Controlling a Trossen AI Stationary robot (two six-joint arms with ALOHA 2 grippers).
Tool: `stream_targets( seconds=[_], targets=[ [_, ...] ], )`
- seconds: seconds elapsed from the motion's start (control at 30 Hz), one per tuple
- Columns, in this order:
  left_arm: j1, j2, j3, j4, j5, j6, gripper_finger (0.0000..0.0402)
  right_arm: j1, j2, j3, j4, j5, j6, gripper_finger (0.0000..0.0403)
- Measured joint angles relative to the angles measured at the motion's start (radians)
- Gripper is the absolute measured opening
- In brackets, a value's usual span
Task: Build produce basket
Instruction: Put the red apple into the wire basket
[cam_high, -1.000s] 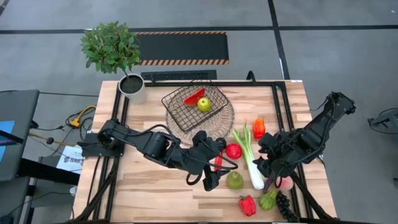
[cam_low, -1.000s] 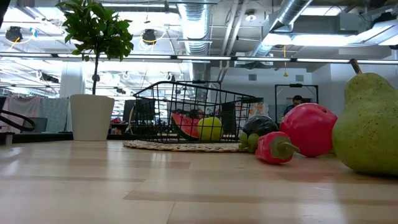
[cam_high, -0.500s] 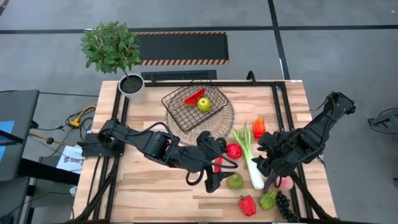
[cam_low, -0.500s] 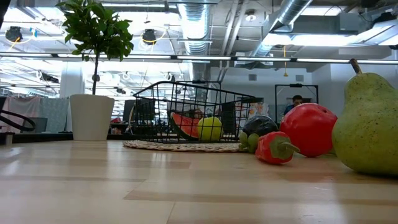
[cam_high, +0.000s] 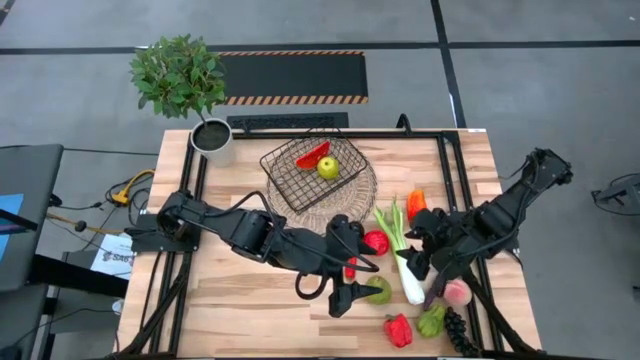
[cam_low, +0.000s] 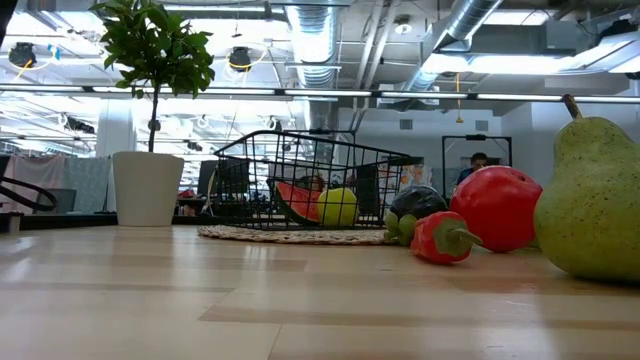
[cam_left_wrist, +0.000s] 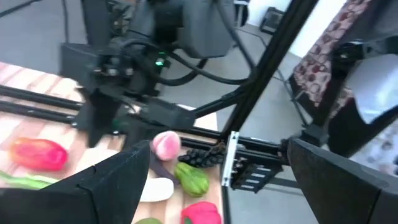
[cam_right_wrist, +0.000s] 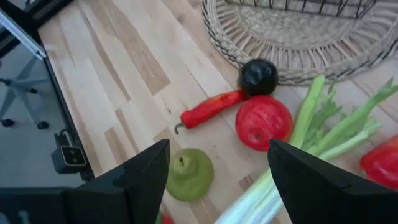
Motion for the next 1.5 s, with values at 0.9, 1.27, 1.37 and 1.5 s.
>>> stream_targets(
  seconds=[0.9, 1.27, 1.37, 1.5],
  targets=[
    [-0.002, -0.235, 0.000, -0.175, 0.029, 0.256, 0.0363, -0.194, -0.229, 0.157, 0.190, 0.047, -0.449, 0.0291],
    [0.074, -0.249, -0.001, -0.250, 0.166, 0.340, 0.0363, -0.215, -0.262, 0.155, -0.034, 0.178, -0.296, 0.0291],
    [0.126, -0.249, -0.013, -0.259, 0.284, 0.308, 0.0356, -0.215, -0.242, 0.155, -0.043, 0.178, -0.301, 0.0291],
    [0.170, -0.249, -0.041, -0.242, 0.448, 0.293, 0.0339, -0.215, -0.208, 0.155, -0.067, 0.176, -0.301, 0.0291]
  ],
)
